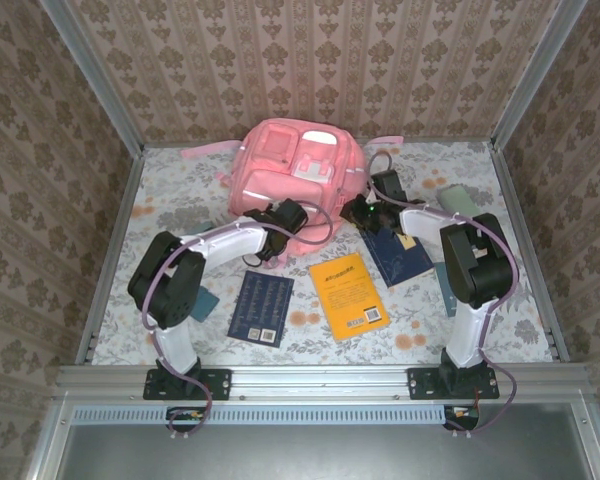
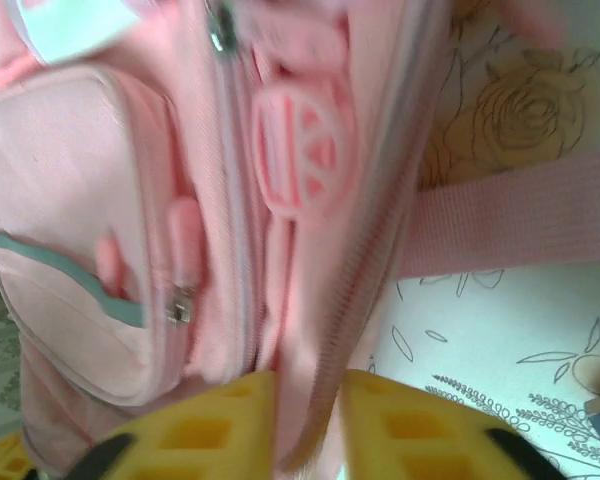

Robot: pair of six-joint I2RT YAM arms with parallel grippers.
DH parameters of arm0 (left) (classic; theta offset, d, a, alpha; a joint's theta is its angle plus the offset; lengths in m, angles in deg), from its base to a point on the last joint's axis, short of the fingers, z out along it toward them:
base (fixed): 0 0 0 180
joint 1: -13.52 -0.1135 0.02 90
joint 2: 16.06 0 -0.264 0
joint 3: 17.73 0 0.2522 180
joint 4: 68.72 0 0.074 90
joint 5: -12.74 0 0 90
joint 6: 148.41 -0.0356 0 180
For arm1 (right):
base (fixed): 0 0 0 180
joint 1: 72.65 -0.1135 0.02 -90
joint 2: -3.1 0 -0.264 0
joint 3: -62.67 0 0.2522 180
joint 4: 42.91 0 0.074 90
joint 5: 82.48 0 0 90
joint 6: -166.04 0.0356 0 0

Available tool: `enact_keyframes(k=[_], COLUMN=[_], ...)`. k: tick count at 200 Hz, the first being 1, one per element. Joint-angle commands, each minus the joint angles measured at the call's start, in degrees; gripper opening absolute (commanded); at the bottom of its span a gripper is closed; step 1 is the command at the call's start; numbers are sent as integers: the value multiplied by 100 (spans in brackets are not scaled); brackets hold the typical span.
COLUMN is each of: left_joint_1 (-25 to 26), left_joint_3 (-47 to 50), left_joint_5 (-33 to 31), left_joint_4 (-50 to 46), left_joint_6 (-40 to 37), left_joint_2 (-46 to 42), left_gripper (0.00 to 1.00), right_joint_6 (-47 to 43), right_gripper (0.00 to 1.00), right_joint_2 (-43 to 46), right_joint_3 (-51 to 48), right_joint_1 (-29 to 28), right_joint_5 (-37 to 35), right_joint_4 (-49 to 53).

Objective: Pack the student bag

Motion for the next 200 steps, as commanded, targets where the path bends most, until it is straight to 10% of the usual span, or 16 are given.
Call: enact_keyframes(k=[1,129,200], left_joint_1=[384,1475,1556], left_joint_3=[-225,-2730,-2475], left_joint_5=[249,1569,1636], left_joint_4=[-275,-863,-790], left_joint_6=[109,490,543], left_joint_2=[-250,635,575], left_gripper=[0,0,0], right_joint_6=[-285,1134,2271], right_gripper=[47,53,60], right_joint_2=[199,3514,2360], right_joint_3=[236,-2407,-2683], right_joint_1=[56,-372,-912], right_joint_5=[-98,-1723,-1017], right_joint_4=[186,707,-1296])
